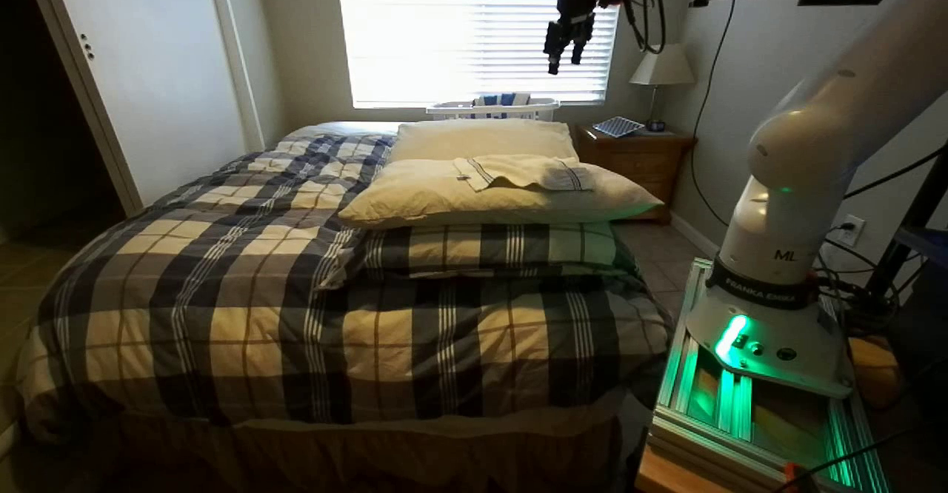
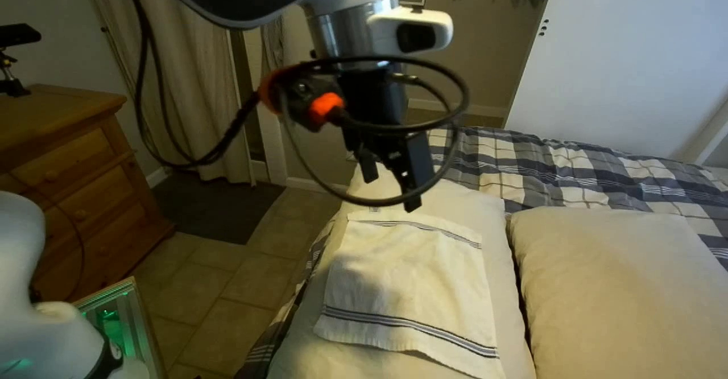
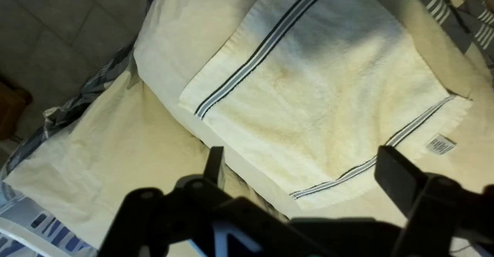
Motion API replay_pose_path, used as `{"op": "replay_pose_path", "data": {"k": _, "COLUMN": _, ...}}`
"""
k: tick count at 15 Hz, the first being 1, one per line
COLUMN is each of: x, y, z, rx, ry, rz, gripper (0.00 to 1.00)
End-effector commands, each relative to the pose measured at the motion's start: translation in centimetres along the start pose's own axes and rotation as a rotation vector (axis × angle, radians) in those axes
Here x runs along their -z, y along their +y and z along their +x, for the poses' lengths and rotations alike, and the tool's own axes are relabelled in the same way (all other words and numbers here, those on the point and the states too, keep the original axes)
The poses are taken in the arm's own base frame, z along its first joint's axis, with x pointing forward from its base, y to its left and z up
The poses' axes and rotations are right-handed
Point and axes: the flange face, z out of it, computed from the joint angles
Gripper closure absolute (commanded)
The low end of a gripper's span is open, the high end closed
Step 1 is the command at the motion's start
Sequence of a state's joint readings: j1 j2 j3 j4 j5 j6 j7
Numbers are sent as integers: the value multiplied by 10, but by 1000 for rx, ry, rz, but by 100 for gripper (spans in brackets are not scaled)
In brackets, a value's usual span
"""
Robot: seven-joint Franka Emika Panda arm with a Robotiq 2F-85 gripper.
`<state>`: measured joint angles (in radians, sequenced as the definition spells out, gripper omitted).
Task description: Fold the white towel twice
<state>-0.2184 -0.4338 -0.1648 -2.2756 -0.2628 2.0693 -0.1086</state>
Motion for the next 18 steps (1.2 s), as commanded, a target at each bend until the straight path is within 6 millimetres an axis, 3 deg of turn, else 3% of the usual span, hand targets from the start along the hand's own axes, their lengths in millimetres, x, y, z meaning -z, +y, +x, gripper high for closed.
{"op": "replay_pose_path", "data": {"k": 1, "x": -28, "y": 10, "z": 73, "rx": 70, "ry": 11, "rz": -46, "gripper": 0}}
{"op": "replay_pose_path", "data": {"k": 5, "x": -64, "y": 14, "z": 132, "rx": 57, "ry": 43, "rz": 0, "gripper": 0}}
{"op": "replay_pose_path", "data": {"k": 10, "x": -112, "y": -11, "z": 176, "rx": 33, "ry": -1, "rz": 143, "gripper": 0}}
{"op": "replay_pose_path", "data": {"k": 12, "x": -127, "y": -25, "z": 188, "rx": 30, "ry": -3, "rz": 151, "gripper": 0}}
{"op": "replay_pose_path", "data": {"k": 13, "x": -120, "y": -16, "z": 171, "rx": 27, "ry": -1, "rz": 122, "gripper": 0}}
{"op": "replay_pose_path", "data": {"k": 15, "x": -132, "y": -27, "z": 180, "rx": 38, "ry": -8, "rz": 129, "gripper": 0}}
{"op": "replay_pose_path", "data": {"k": 18, "x": -133, "y": -27, "z": 185, "rx": 38, "ry": -5, "rz": 128, "gripper": 0}}
